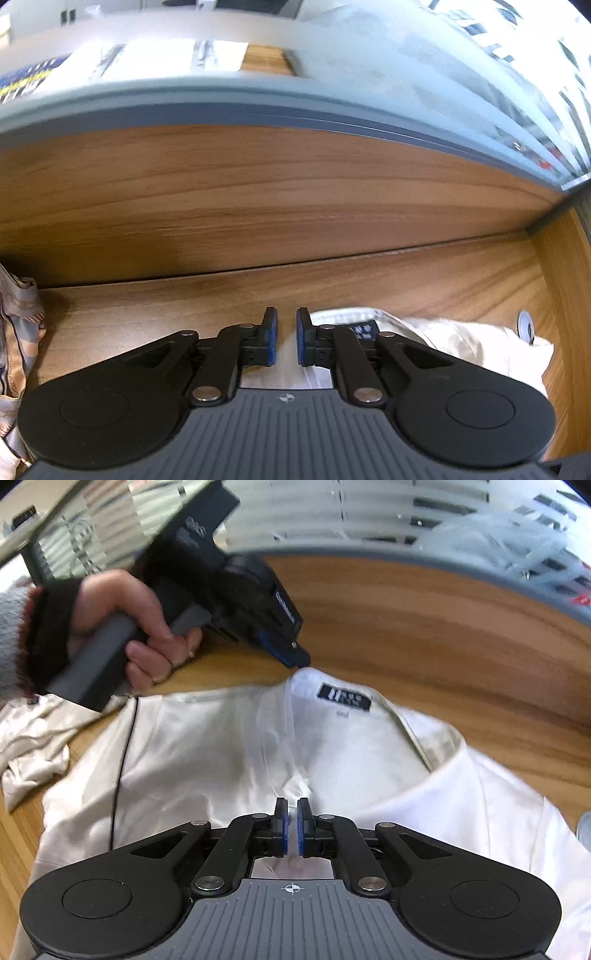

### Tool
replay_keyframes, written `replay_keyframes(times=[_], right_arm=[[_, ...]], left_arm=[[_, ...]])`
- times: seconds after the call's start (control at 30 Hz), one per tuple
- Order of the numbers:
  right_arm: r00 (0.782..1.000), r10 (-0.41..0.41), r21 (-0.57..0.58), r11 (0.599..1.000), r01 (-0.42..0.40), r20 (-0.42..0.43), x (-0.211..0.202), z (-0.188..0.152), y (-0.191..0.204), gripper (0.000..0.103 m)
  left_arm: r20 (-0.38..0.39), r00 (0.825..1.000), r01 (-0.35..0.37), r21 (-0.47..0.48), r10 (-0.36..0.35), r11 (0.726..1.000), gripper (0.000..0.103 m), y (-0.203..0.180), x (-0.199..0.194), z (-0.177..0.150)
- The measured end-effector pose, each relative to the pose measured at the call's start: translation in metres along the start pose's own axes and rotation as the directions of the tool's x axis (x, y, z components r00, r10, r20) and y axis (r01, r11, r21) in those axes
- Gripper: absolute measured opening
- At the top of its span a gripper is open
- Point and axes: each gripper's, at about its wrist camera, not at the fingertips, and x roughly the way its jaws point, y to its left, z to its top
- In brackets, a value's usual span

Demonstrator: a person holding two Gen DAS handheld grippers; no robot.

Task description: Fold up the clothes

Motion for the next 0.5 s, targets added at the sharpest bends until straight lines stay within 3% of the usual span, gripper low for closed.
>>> replay_keyframes(times=[0.07, 0.23, 0.5], right_arm=[[1.000, 0.006, 0.025, 1.000, -0.006, 0.011, -0.004, 0.003, -0.003, 0.017], [0.997, -0.057, 0.058, 0.997, 0.055, 0.046, -0.016, 0.016, -0.020, 0.018], [0.991, -0.137, 0.056, 0.989, 0.137, -0.012, 0.006, 0.031, -0.048, 0.022]], left_arm=[[0.021, 1.000, 0.008, 0.037, -0.009, 0.999, 0.010, -0.008, -0.009, -0.004], [0.052, 0.998, 0.022, 0.096, -0.027, 0.995, 0.010, -0.032, -0.027, -0.016], [-0.011, 0.997, 0.078, 0.148, -0.077, 0.986, 0.010, -0.065, -0.022, -0.064]])
